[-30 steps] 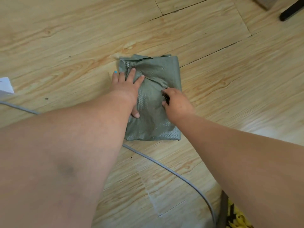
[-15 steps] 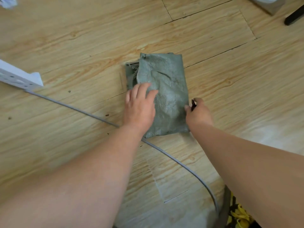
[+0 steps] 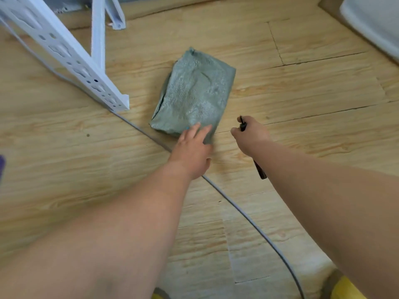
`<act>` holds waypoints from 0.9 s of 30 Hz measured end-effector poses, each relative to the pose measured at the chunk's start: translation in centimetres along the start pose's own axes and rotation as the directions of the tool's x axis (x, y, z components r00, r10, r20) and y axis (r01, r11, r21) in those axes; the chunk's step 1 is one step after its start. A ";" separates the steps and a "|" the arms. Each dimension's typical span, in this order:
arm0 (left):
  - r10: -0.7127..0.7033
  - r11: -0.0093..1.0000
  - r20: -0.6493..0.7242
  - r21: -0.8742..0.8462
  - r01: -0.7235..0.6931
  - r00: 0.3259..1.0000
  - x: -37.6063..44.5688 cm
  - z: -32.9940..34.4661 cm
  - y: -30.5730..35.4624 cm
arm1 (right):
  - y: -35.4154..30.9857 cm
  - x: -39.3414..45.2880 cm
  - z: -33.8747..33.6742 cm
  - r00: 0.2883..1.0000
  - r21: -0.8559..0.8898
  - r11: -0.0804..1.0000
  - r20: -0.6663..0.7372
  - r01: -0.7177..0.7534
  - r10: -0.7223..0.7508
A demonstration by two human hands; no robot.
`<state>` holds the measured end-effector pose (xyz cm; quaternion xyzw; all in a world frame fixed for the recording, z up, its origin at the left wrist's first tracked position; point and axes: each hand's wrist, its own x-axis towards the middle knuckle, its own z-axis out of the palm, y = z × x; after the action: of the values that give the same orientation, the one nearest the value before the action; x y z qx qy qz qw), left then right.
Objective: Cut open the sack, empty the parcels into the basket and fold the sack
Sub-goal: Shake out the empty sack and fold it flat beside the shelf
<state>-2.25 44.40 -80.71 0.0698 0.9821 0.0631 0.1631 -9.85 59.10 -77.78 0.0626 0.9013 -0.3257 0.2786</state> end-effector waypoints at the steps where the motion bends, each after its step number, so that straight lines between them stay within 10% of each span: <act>1: -0.023 1.000 0.031 0.022 0.022 0.999 0.6 -0.3 -0.5 | -0.2 0.0 0.1 1.000 -0.011 1.000 0.001 -0.010 0.010; 8: -0.229 0.969 0.445 0.193 0.157 0.866 3.6 -0.6 -4.1 | -0.9 0.3 1.3 0.996 -0.174 0.984 0.083 0.026 -0.012; 17: -0.417 0.905 0.310 0.058 0.421 0.855 5.2 0.6 -5.6 | -2.0 0.9 3.0 0.990 -0.229 0.971 0.141 0.065 -0.033; 27: -0.416 0.889 0.352 0.352 0.294 0.838 2.4 -0.5 -10.5 | -3.5 -0.6 3.3 0.986 -0.212 0.971 0.147 0.107 -0.077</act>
<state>-5.91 34.47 -82.58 -0.0808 0.9182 -0.1265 0.3665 -8.87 54.32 -77.62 -0.0330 0.9122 -0.2406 0.3300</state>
